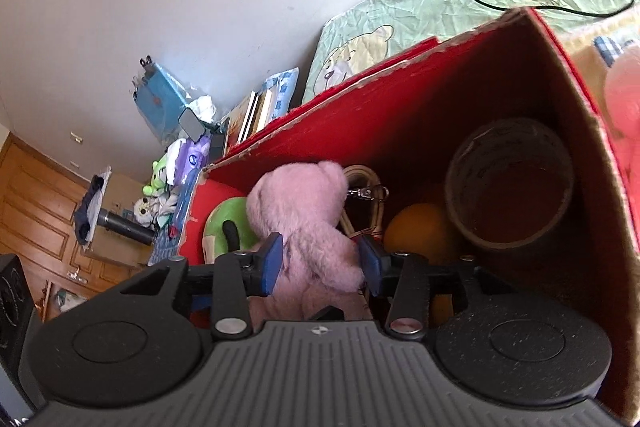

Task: Organize objects
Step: 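Lower the teddy bear into the red box and open the right gripper, then move the right gripper from the box to the yellow tiger plush, then grasp the yellow tiger plush by its red belly with the right gripper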

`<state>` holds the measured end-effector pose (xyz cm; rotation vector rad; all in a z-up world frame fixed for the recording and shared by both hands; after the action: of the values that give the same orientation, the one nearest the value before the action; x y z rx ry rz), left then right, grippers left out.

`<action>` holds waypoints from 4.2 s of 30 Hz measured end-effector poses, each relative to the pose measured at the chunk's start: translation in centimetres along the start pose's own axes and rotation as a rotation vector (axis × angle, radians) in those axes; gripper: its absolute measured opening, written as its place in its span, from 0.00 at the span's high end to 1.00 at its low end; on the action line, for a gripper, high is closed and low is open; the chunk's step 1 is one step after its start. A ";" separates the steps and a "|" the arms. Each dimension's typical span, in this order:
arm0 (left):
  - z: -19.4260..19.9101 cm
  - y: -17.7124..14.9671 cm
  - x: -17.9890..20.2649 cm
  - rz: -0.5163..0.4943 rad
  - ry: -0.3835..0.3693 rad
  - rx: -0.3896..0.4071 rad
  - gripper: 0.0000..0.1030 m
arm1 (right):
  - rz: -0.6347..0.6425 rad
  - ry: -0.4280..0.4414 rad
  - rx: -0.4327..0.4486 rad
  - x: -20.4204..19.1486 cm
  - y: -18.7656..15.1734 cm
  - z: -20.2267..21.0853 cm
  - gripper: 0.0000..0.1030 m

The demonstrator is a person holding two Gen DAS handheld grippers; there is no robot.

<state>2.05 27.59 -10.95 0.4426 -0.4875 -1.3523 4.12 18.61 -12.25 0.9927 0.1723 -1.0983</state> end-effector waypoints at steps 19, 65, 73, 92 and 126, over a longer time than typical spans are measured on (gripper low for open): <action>2.0 -0.1 0.7 0.027 0.077 -0.005 0.10 | 0.030 -0.048 0.060 0.2 0.4 2.5 0.55; 5.4 0.0 21.3 -0.018 0.091 0.073 0.10 | 0.072 -0.104 0.191 11.2 1.0 19.6 0.48; 3.8 -1.3 25.7 -0.052 0.081 0.029 0.10 | 0.036 -0.141 0.177 14.7 -0.2 21.9 0.47; -0.1 -4.3 32.1 -0.126 0.046 -0.080 0.08 | -0.067 -0.221 0.154 21.4 -2.9 25.9 0.47; -3.7 -7.4 37.5 -0.160 -0.148 -0.185 0.02 | -0.329 -0.394 0.129 32.0 -7.6 29.8 0.47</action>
<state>3.73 -10.52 -15.31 0.2337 -0.4504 -1.5766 3.59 -25.49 -17.54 0.8588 -0.0593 -1.6009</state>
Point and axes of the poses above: each gripper's, at about its wrist camera, not at the fingertips, and z roughly against the way its jaws point, x to its right, y to its top, the point moved 9 cm from there along -z, roughly the way its jaws point, and after that the axes turned 13 degrees about z, right-handed, at the moved point
